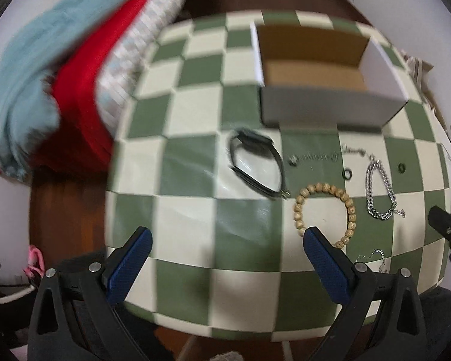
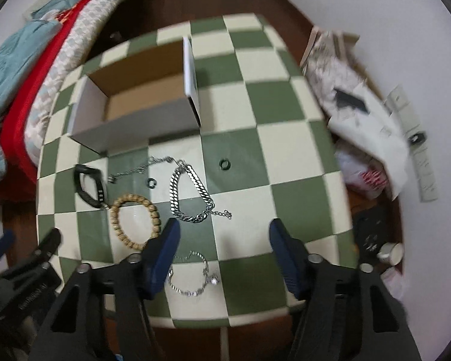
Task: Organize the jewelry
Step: 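Grasp the wooden bead bracelet with the left gripper while the right grasps the thick silver chain, then carry both bracelets into the cardboard box and open both grippers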
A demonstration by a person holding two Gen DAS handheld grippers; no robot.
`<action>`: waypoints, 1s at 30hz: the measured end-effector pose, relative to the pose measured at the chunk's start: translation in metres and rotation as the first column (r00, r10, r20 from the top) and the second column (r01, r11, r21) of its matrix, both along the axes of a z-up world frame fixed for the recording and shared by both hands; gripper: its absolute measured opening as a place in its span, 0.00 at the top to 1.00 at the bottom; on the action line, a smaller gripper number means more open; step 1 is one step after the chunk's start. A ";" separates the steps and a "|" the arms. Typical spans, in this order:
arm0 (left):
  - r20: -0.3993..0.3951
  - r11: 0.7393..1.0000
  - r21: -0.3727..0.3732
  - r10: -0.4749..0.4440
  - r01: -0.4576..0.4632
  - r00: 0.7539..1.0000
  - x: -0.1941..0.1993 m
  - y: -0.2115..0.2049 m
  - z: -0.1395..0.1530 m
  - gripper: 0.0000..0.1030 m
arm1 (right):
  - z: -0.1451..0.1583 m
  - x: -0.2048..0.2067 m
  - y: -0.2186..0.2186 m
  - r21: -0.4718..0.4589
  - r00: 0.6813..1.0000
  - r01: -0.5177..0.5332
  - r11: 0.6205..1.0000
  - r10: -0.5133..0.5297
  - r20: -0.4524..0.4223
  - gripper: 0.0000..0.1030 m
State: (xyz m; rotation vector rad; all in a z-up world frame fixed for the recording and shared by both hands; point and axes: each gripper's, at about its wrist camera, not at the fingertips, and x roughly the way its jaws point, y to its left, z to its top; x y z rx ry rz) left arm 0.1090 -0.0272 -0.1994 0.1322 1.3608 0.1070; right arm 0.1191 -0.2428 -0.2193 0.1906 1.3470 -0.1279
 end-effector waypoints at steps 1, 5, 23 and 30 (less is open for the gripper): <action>-0.023 0.999 -0.031 0.008 -0.009 1.000 0.003 -0.002 -0.009 0.01 | -0.008 0.000 0.000 0.001 1.000 0.005 1.000 -0.005 -0.006 0.46; -0.090 0.996 -0.084 0.013 -0.021 0.996 0.012 -0.015 -0.036 0.12 | -0.042 0.005 -0.007 0.044 0.999 0.018 0.999 -0.016 -0.041 0.53; -0.018 0.987 -0.086 -0.138 0.136 0.990 -0.006 -0.036 -0.047 0.94 | -0.071 0.014 0.037 -0.065 0.988 -0.153 0.986 0.152 -0.018 0.52; -0.022 0.990 -0.073 -0.122 0.120 0.992 -0.022 -0.011 -0.048 0.94 | -0.066 -0.002 0.036 -0.073 0.984 -0.179 0.981 0.178 -0.016 0.95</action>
